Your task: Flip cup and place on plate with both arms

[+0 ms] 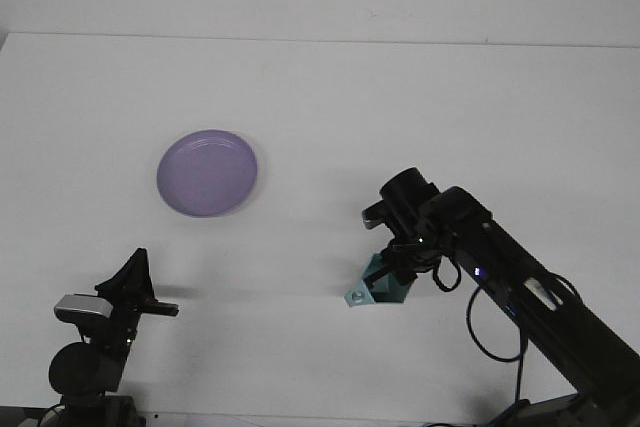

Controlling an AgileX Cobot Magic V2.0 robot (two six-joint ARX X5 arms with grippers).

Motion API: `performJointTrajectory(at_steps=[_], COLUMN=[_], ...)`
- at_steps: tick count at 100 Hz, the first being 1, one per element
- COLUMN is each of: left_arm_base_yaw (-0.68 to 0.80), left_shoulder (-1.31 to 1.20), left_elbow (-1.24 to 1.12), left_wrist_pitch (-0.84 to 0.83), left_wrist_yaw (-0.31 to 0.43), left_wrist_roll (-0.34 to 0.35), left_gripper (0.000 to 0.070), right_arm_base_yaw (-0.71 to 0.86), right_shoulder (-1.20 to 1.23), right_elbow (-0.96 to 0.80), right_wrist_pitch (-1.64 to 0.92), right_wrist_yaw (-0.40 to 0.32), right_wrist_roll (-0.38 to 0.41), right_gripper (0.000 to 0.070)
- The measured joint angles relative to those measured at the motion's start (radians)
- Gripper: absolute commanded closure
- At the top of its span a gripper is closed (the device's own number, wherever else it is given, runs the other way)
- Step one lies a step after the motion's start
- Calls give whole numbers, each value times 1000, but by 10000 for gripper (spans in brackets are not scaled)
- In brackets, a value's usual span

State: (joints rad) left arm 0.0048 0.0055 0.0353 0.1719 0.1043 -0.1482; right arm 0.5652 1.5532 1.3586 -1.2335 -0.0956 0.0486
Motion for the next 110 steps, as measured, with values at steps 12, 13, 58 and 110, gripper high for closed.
performJointTrajectory(at_steps=[12,13,58,110], left_arm_base_yaw=[0,0,0,0], left_shoulder=[0,0,0,0], left_elbow=[0,0,0,29], left_wrist_pitch=[0,0,0,24], left_wrist_yaw=[0,0,0,165], left_wrist_roll=[0,0,0,-235], left_gripper=[688,688,688,688], right_arm_base_yaw=[13,13,17,-137], right_shoulder=[70,75,105,-317], right_elbow=[3,3,10,73], right_wrist_pitch=[-8,-8,-9,203], right_wrist_yaw=[0,0,-17,-20], right_wrist_roll=[-9,-10,-50,-61], right_gripper=[697,697,233,223])
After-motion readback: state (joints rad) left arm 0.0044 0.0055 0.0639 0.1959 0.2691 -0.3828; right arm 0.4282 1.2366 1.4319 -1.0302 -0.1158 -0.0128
